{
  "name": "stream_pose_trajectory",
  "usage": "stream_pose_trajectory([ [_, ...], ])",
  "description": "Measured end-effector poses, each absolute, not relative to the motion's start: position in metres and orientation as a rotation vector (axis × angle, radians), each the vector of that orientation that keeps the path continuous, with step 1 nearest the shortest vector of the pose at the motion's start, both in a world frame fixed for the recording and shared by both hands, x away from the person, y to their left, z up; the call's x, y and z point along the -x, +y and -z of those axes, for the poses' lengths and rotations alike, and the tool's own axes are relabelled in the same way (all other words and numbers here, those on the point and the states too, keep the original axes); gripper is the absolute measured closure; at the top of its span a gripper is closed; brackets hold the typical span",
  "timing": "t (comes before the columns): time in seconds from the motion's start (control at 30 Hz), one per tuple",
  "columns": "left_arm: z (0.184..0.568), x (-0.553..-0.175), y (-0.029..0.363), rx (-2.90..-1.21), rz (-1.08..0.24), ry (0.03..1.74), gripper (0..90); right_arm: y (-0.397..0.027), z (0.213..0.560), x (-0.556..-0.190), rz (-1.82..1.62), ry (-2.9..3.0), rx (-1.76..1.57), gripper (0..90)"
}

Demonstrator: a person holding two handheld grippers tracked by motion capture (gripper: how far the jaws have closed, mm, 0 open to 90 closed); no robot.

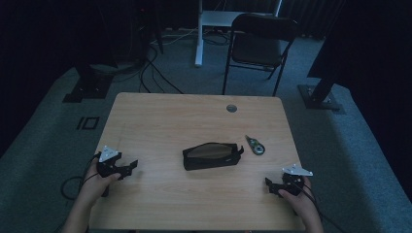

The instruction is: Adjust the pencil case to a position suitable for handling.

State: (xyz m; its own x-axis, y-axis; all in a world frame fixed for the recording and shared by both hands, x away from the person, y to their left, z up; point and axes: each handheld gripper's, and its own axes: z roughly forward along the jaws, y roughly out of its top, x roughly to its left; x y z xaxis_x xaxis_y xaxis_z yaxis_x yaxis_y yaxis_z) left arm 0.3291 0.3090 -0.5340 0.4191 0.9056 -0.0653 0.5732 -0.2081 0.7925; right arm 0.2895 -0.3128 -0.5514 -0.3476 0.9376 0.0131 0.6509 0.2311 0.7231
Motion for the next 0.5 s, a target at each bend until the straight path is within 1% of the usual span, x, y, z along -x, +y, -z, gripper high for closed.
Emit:
stream_pose_trajectory([
  [0.5,0.5428,-0.3286,0.3113,-1.947,-0.565,1.298,19.6,-0.3124,0.5514,-0.29,-0.904,2.083,-1.458,11.7],
])
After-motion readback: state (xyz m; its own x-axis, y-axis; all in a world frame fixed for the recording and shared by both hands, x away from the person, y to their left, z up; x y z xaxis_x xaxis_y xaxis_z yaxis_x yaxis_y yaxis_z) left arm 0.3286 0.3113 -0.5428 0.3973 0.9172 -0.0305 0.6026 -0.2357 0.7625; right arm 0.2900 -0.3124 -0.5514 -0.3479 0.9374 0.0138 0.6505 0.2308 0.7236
